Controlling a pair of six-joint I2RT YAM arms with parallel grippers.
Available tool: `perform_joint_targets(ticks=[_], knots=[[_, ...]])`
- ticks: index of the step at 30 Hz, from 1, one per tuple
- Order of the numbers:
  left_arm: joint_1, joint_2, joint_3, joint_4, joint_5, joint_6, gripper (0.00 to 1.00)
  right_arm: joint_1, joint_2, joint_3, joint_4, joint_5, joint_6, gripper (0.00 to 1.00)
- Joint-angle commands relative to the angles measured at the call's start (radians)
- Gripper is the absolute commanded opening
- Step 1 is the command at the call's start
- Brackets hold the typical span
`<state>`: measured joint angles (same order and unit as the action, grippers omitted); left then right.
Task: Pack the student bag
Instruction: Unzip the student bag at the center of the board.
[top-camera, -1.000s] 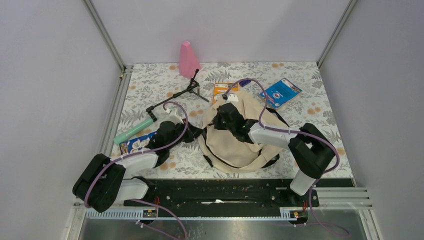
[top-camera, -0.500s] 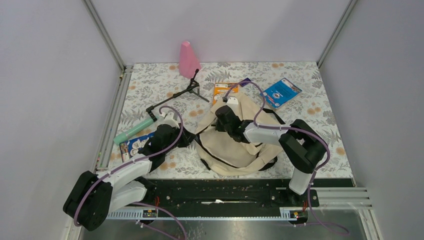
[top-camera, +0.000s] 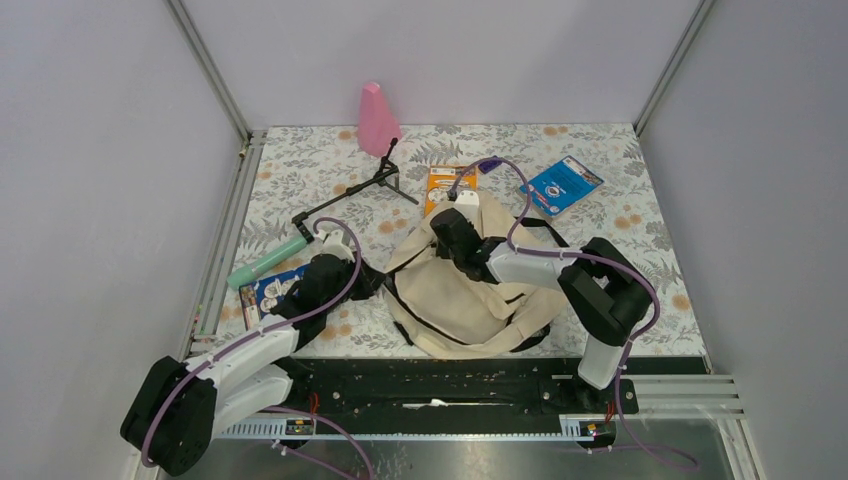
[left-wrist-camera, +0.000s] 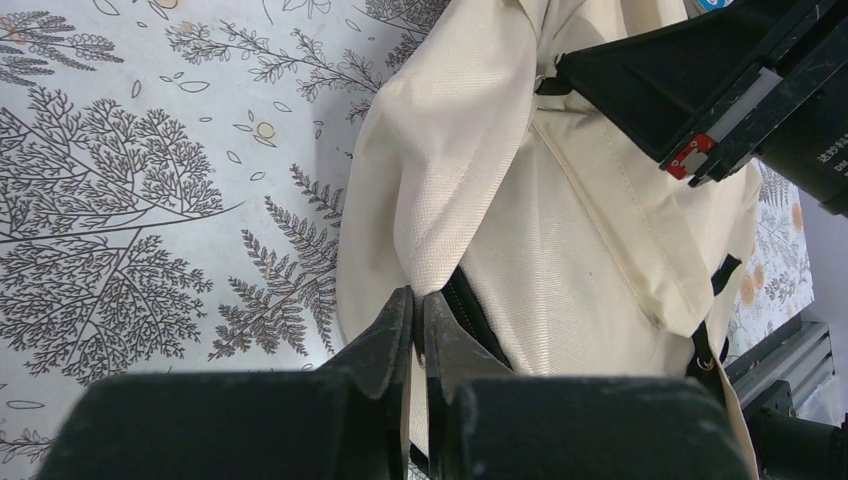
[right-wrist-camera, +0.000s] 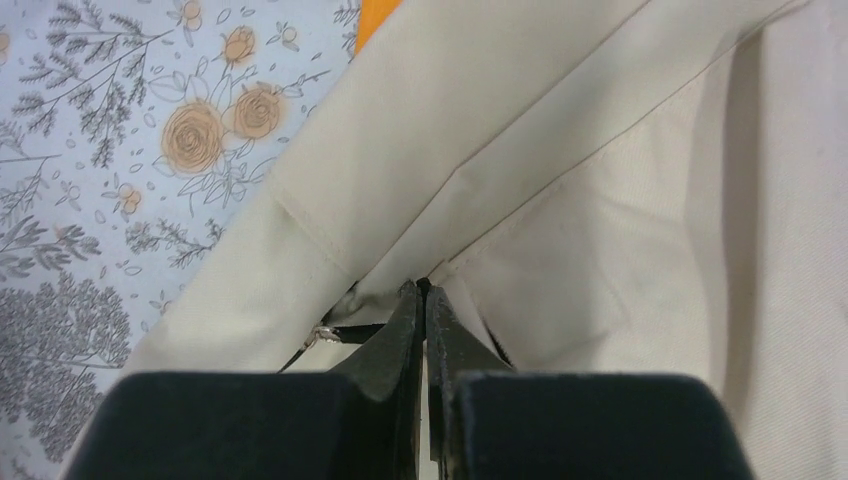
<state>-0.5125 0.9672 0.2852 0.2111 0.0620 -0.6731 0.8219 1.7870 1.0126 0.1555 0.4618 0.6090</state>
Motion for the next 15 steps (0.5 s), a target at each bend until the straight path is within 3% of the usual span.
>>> perform_joint_targets(ticks=[1,15], knots=[[0.01,-0.031,-0.012,-0.03,-0.091,0.027,0.0,-0.054,-0.03,0.026,-0.072,0.131,-0.075,0.0],[0.011,-0.015,-0.013,-0.032,-0.092,0.025,0.0,-0.109,-0.012,0.07,-0.097,0.155,-0.188,0.0]])
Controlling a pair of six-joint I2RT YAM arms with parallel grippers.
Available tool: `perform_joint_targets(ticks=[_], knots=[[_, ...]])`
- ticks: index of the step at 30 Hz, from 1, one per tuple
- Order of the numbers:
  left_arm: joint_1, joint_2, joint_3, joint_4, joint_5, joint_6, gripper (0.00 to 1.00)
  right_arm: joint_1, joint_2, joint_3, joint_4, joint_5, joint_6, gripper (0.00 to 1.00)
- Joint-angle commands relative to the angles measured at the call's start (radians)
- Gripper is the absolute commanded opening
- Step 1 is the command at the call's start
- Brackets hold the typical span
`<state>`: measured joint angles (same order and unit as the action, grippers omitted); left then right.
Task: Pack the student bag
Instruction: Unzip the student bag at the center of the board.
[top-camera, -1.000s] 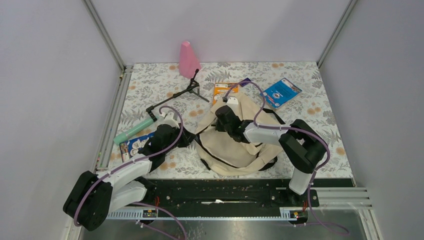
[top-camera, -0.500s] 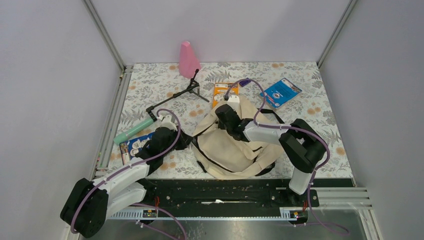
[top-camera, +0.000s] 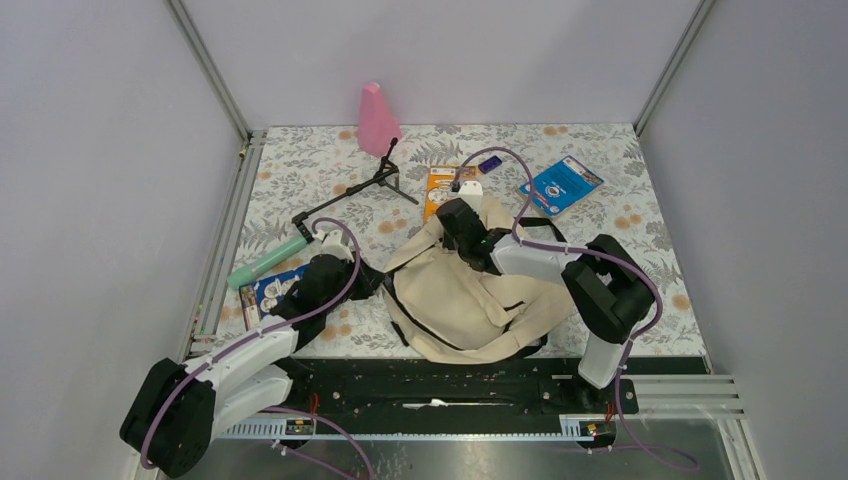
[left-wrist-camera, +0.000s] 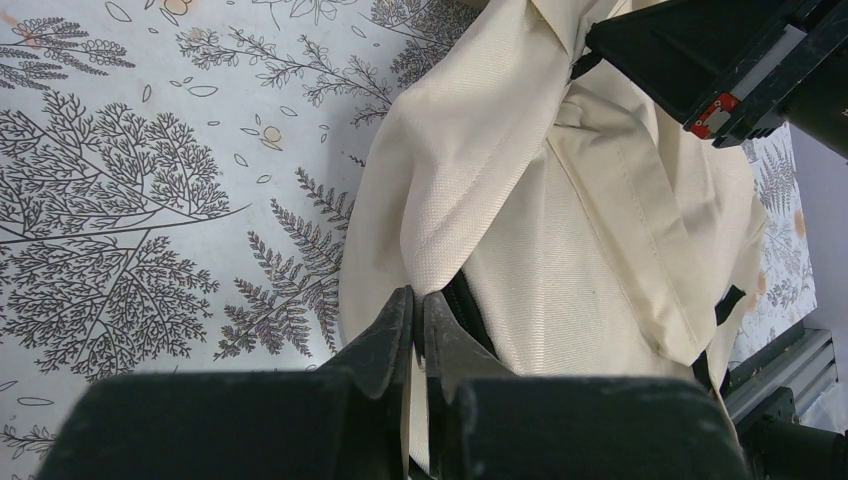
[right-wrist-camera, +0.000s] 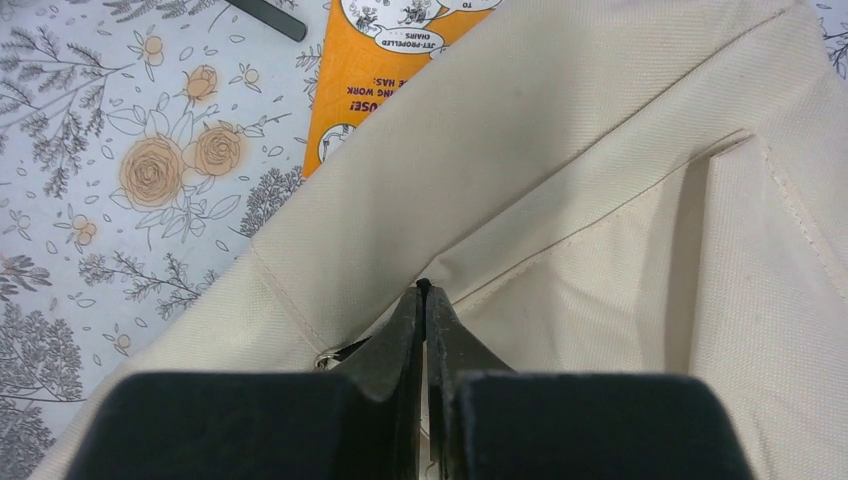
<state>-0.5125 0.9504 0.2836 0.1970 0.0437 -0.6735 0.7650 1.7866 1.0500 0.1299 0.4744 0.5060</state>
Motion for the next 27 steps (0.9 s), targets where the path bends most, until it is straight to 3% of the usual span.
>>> perform_joint_targets(ticks=[1,2,4,6,9,18,22,27], knots=[[0.011,0.002,-0.008,-0.015,-0.067,0.028,0.0,-0.054,-0.017,0.038,-0.074,0.121,-0.099,0.0],[0.011,0.004,-0.006,-0.014,-0.059,0.032,0.0,-0.054,-0.027,0.042,-0.074,0.081,-0.127,0.01],[0.011,0.004,-0.005,-0.01,-0.05,0.04,0.0,-0.053,-0.062,0.05,-0.08,-0.023,-0.186,0.31],[0.011,0.003,-0.003,-0.01,-0.048,0.049,0.0,-0.052,-0.111,0.04,-0.098,-0.106,-0.23,0.51],[0.012,0.002,-0.001,0.002,-0.029,0.061,0.0,-0.053,-0.208,0.0,-0.121,-0.194,-0.263,0.65],[0.012,0.056,0.018,0.038,0.026,0.081,0.0,-0.029,-0.434,-0.104,-0.292,-0.77,-0.312,0.68],[0.012,0.069,0.019,0.048,0.023,0.079,0.0,0.054,-0.474,-0.136,-0.362,-0.84,-0.287,0.68],[0.012,0.077,0.021,0.047,0.021,0.075,0.0,0.143,-0.469,-0.186,-0.328,-0.898,-0.208,0.64]])
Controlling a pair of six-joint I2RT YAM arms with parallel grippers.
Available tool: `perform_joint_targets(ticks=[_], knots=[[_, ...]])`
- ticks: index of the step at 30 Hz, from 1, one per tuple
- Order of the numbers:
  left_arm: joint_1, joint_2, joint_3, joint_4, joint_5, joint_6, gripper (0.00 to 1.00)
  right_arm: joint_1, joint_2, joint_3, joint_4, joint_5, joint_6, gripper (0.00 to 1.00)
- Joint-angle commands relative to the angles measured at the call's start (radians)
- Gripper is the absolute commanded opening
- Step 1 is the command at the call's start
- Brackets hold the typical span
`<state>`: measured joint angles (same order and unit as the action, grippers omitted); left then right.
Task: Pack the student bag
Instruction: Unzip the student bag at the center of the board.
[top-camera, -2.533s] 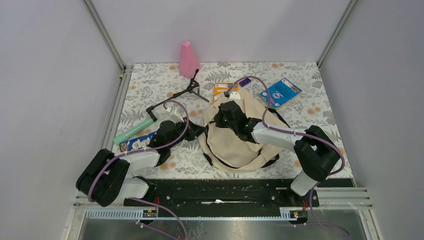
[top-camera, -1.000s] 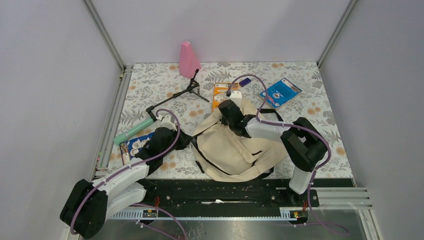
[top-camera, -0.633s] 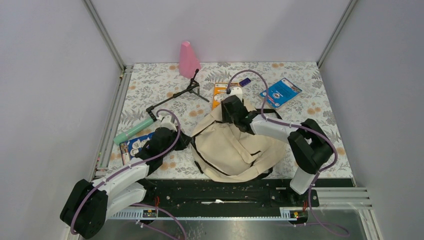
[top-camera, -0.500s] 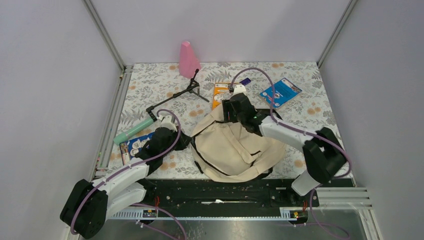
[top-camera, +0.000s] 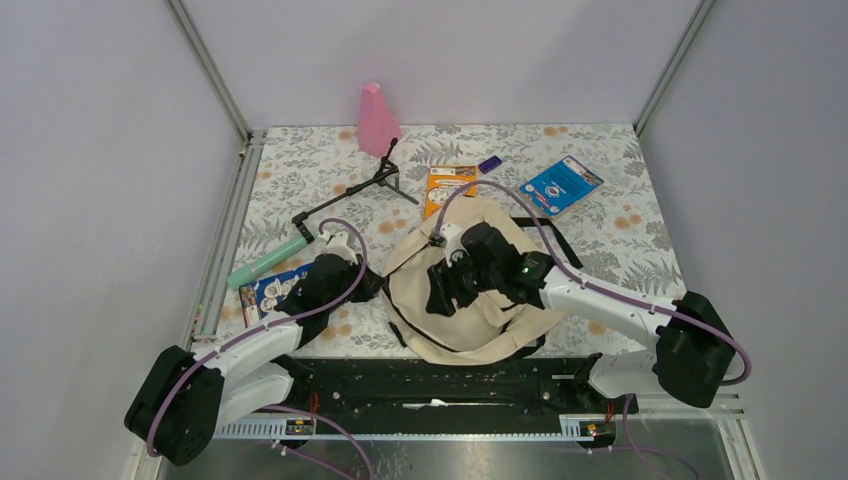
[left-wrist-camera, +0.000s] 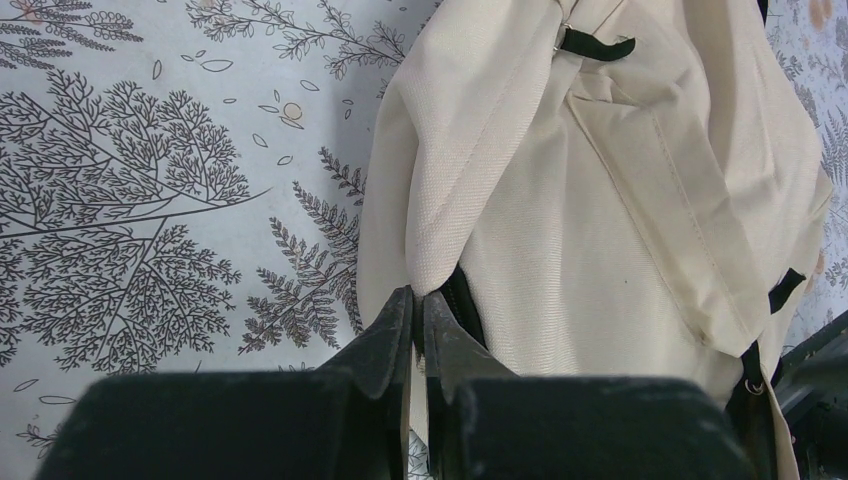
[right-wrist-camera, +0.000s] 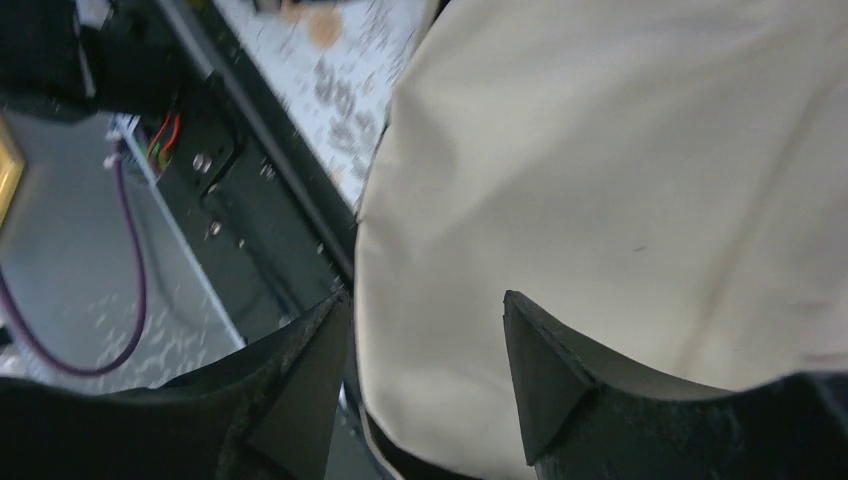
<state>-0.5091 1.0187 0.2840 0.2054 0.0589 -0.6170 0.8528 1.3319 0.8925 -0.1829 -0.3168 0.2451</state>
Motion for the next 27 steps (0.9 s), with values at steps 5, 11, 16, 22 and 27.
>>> perform_joint_targets(ticks=[5,11,16,22,27], knots=[[0.009,0.007,0.02,0.037,0.002,0.011,0.0,0.111,0.031,-0.058,0.059,-0.126,0.108,0.62],[0.009,-0.007,0.02,0.021,-0.005,0.013,0.0,0.168,0.092,-0.016,0.058,-0.087,0.123,0.57],[0.009,-0.019,0.017,0.012,-0.009,0.014,0.0,0.176,0.108,-0.001,0.042,-0.022,0.127,0.56],[0.009,-0.023,0.017,0.009,-0.011,0.015,0.0,0.181,0.126,0.002,0.021,0.023,0.126,0.46],[0.009,-0.022,0.018,0.011,-0.011,0.015,0.0,0.19,0.134,0.007,0.019,0.032,0.123,0.47]])
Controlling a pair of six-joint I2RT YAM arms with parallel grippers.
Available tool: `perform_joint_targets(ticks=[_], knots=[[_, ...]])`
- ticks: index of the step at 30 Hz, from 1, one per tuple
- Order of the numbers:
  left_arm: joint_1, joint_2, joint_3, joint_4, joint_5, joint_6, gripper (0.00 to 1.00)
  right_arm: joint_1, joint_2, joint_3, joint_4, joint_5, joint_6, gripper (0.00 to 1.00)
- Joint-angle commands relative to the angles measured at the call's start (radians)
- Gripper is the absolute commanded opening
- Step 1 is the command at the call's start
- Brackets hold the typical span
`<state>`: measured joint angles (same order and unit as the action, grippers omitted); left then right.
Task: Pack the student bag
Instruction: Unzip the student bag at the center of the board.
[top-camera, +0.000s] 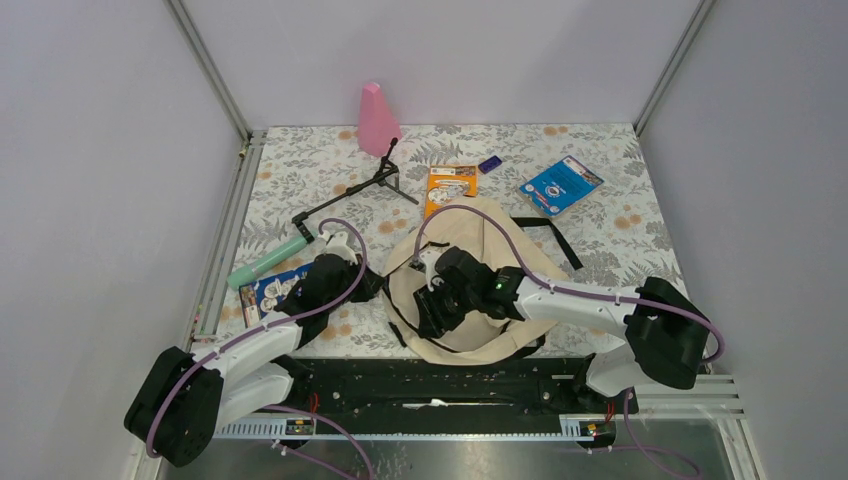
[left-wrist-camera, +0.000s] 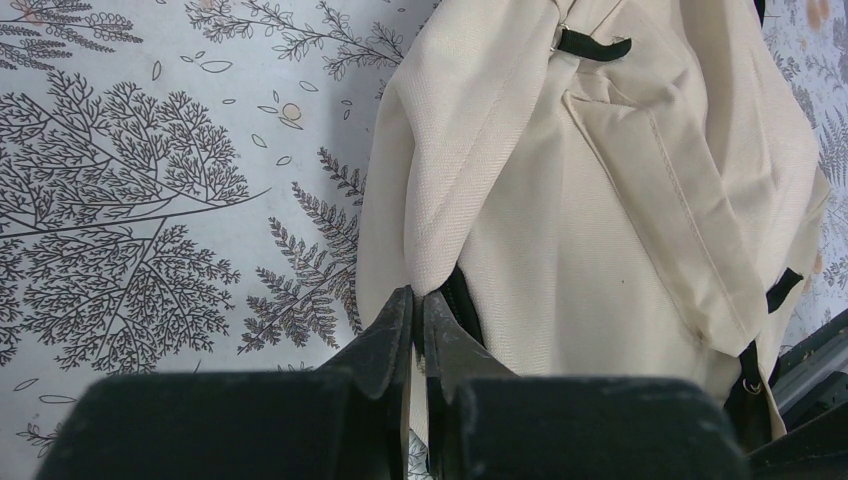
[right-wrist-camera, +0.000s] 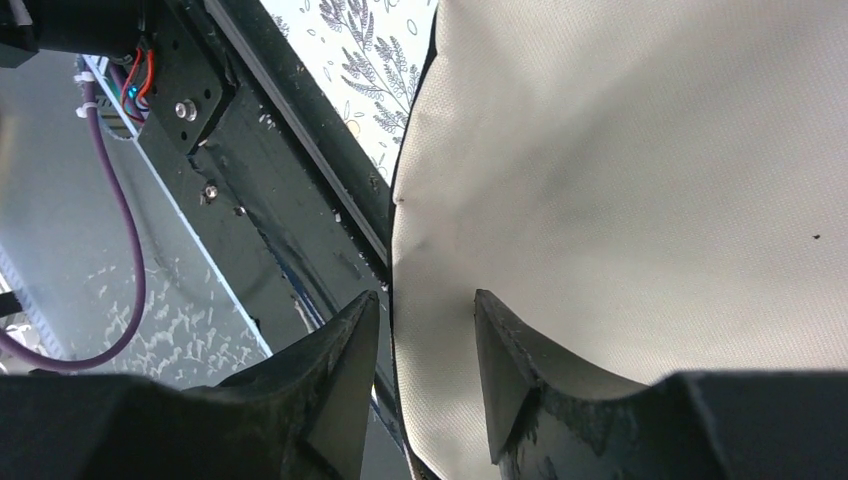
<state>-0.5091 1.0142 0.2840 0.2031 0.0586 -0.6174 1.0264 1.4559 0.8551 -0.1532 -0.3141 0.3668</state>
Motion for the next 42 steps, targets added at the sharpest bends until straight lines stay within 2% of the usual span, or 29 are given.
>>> perform_joint_targets(ticks=[1,3,6,13,18,22,30,37,42], knots=[[0.009,-0.019,0.018,0.014,-0.01,0.015,0.0,0.018,0.011,0.045,-0.011,0.033,0.0,0.47],[0.009,-0.019,0.02,0.013,-0.011,0.016,0.0,0.021,0.014,0.048,-0.02,0.052,0.001,0.42],[0.009,-0.02,0.021,0.011,-0.015,0.015,0.0,0.021,0.005,0.052,-0.035,0.092,0.009,0.22],[0.009,-0.019,0.026,0.001,-0.036,0.019,0.0,0.021,-0.086,0.042,-0.043,0.196,0.044,0.04],[0.02,-0.011,0.046,-0.018,-0.055,0.023,0.0,0.021,-0.212,0.022,-0.053,0.317,0.058,0.0],[0.038,0.01,0.066,-0.027,-0.055,0.04,0.0,0.021,-0.331,0.041,-0.146,0.482,0.059,0.0],[0.122,0.092,0.197,-0.051,-0.033,0.092,0.0,0.021,-0.605,0.105,-0.241,0.734,-0.057,0.0],[0.182,0.202,0.392,-0.099,-0.013,0.149,0.0,0.021,-0.615,0.259,-0.291,0.88,-0.19,0.0],[0.191,0.23,0.435,-0.103,0.002,0.148,0.0,0.021,-0.579,0.272,-0.254,0.893,-0.188,0.0]])
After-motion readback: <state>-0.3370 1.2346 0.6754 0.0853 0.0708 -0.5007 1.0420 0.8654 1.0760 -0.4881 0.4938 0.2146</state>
